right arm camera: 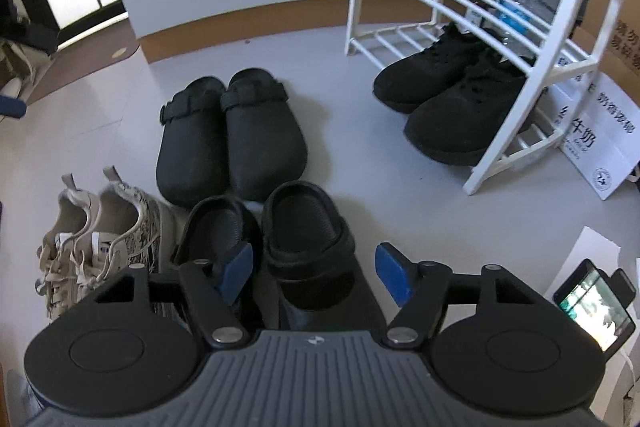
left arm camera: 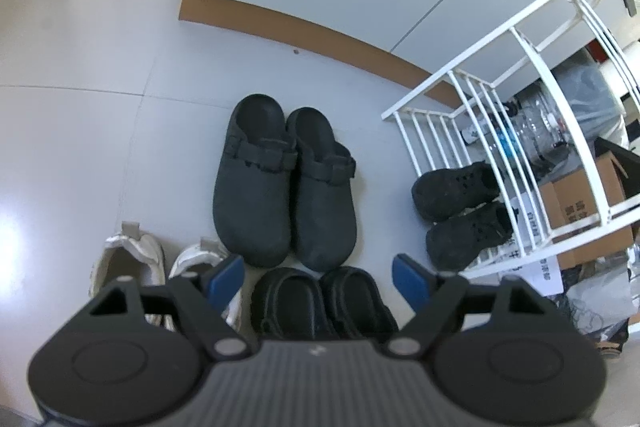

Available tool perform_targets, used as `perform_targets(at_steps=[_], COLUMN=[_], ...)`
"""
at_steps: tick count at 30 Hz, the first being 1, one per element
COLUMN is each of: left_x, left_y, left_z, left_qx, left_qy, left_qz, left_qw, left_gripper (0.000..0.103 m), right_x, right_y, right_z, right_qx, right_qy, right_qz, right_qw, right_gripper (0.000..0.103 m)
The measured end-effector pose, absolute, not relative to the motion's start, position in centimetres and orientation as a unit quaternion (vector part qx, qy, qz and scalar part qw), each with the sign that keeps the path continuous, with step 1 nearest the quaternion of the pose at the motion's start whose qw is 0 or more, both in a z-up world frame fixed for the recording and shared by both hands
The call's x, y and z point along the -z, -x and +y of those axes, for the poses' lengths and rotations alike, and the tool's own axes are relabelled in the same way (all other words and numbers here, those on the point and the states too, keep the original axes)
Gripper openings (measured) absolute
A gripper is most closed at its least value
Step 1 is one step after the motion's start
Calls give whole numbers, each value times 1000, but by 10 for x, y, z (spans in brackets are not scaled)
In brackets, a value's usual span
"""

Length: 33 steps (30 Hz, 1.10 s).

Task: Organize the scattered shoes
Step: 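Withdraw the right tool from the rack toward the black clogs, then lower the right tool into the heels of two black clogs and close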

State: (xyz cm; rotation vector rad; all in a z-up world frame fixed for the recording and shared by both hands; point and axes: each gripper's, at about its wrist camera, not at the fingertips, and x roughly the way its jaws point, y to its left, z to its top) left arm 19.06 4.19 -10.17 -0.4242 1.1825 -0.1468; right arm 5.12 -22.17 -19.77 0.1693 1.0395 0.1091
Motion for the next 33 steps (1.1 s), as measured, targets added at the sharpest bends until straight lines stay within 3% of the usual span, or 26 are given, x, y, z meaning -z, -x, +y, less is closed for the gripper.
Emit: perform_targets(at_steps=[20,33], left_x=[114,116], left_y=[-208,-211], left_z=[37,28], left_qx=[65,75], left_qy=[240,239], left_qz=[560,564], left_qw=[790,787], left_gripper=[83,83], right_x=[277,298], right_y=[-49,-54], right_z=[-179,-175], right_qx=[-114,-126], right_qy=[-50,-48], right_qz=[537,531], right_qw=[834,837], right_gripper=[71,71])
